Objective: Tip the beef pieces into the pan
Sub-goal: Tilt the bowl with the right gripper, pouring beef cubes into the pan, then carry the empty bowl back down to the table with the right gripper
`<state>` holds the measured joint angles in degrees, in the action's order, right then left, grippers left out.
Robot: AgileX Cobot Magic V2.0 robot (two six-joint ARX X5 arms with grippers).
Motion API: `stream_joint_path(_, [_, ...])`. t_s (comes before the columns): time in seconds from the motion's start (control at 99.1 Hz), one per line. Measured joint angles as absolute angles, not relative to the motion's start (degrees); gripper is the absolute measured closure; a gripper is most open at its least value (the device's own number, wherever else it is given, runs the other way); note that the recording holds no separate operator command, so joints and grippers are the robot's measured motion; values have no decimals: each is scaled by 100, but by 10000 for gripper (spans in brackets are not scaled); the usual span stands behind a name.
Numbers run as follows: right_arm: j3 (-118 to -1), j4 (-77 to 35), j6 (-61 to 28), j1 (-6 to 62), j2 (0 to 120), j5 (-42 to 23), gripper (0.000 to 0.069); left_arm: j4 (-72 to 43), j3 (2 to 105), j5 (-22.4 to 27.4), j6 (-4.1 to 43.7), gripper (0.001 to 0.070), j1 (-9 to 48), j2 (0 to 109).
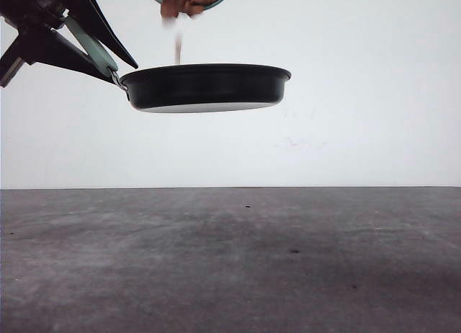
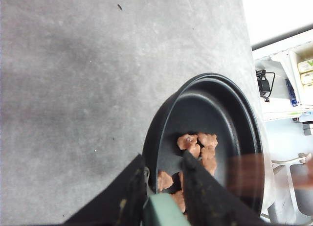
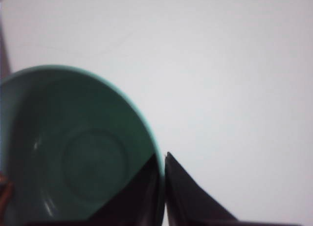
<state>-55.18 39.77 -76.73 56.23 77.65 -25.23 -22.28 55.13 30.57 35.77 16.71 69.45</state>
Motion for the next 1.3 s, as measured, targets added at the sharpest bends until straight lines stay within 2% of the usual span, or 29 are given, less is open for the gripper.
stream_joint_path(0.414, [-5518, 4414, -7533, 5522, 7765, -2550, 680, -2233, 5513, 3055, 3577, 605, 1636, 6945])
stream_joint_path(0.525, [-5518, 4294, -6685, 5404, 7765, -2840, 679, -2233, 5513, 3050, 3575, 605, 1634, 6945])
stream_joint_path(0.595, [-5518, 3892, -5780, 5260, 7734, -3175, 679, -2233, 5513, 3050, 3562, 605, 1636, 6945])
stream_joint_path(0.656, [-5518, 3210, -4869, 5083, 7647, -3135, 679, -2244, 5513, 3050, 3555, 605, 1636, 6945])
stream_joint_path(0.807, [-5516, 1363, -2187, 4565, 7231, -2167, 679, -2250, 5513, 3037, 3522, 606, 1636, 6945])
stream_joint_path(0.928, [-5516, 580, -314, 4069, 7017, -1013, 679, -2250, 5513, 2943, 3420, 606, 1636, 6945])
stream_joint_path(1.009, [-5516, 255, 685, 3651, 6888, -460, 679, -2250, 5513, 2886, 3339, 606, 1634, 6945])
stream_joint_path(1.16, [-5520, -716, 2143, 2410, 6683, 508, 679, -2250, 5513, 2862, 3181, 606, 1636, 6945])
stream_joint_path(1.231, [-5524, -1476, 2488, 1697, 6779, 1022, 679, -2252, 5513, 2792, 3100, 606, 1636, 6945])
stream_joint_path(1.302, [-5524, -2265, 2571, 1149, 7032, 1116, 679, -2250, 5513, 2749, 3052, 607, 1636, 6945])
